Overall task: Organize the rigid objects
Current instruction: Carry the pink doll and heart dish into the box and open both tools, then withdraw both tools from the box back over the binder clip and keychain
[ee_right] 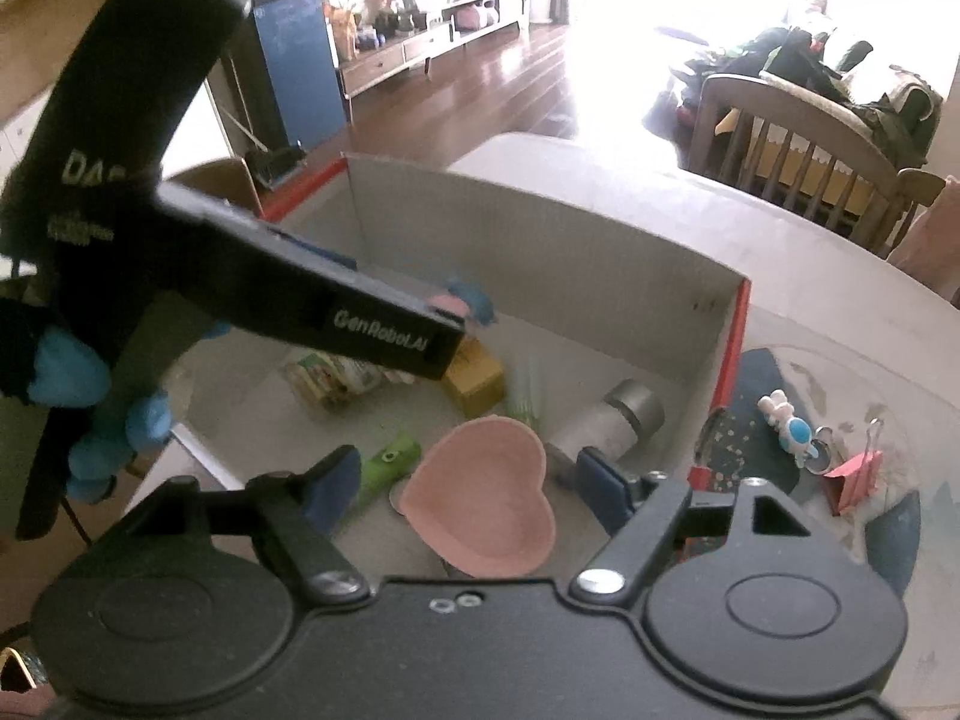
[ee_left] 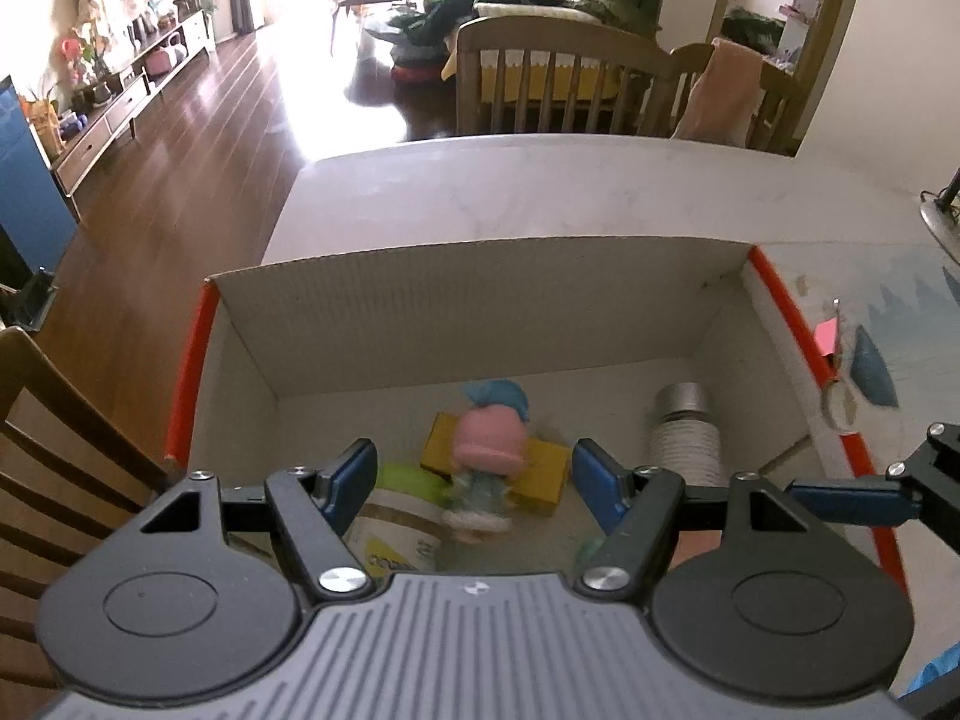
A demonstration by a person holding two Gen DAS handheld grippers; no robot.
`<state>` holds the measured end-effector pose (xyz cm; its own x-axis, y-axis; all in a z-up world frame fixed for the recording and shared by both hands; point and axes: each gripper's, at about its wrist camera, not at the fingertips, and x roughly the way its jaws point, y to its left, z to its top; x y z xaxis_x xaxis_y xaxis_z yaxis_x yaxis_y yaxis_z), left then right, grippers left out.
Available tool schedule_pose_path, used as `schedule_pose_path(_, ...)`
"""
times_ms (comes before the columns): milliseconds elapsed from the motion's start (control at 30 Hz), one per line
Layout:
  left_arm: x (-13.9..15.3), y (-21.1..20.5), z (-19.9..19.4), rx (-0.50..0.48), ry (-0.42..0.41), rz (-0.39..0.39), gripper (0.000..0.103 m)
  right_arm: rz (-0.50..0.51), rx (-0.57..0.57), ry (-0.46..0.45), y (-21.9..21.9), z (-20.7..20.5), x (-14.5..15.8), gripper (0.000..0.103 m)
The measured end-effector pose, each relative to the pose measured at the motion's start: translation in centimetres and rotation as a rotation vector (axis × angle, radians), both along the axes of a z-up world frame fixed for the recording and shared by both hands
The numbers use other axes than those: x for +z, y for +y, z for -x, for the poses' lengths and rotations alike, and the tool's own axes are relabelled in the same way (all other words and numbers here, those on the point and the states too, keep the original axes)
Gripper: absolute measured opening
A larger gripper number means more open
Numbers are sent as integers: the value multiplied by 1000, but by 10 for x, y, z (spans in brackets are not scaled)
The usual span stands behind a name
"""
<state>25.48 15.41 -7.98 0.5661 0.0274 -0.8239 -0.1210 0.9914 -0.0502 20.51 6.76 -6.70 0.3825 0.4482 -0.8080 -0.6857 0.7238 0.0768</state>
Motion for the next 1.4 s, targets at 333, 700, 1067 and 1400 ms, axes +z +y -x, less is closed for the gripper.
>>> schedule_pose_path(333, 21, -12, 26, -2, -39, 9, 71, -106, -24, -24, -28, 12, 29, 84)
schedule_pose_path(700, 52, -28, 53, -1, -116, 11, 72, -231, -35, -55, -72, 27, 57, 90)
schedule_pose_path(1067, 63, -62, 63, 10, -133, 32, 80, -329, -82, -51, -129, 29, 66, 97)
schedule_pose_path(1400, 61, -107, 50, 22, -140, 62, 88, -287, -167, -69, -188, 8, 55, 98)
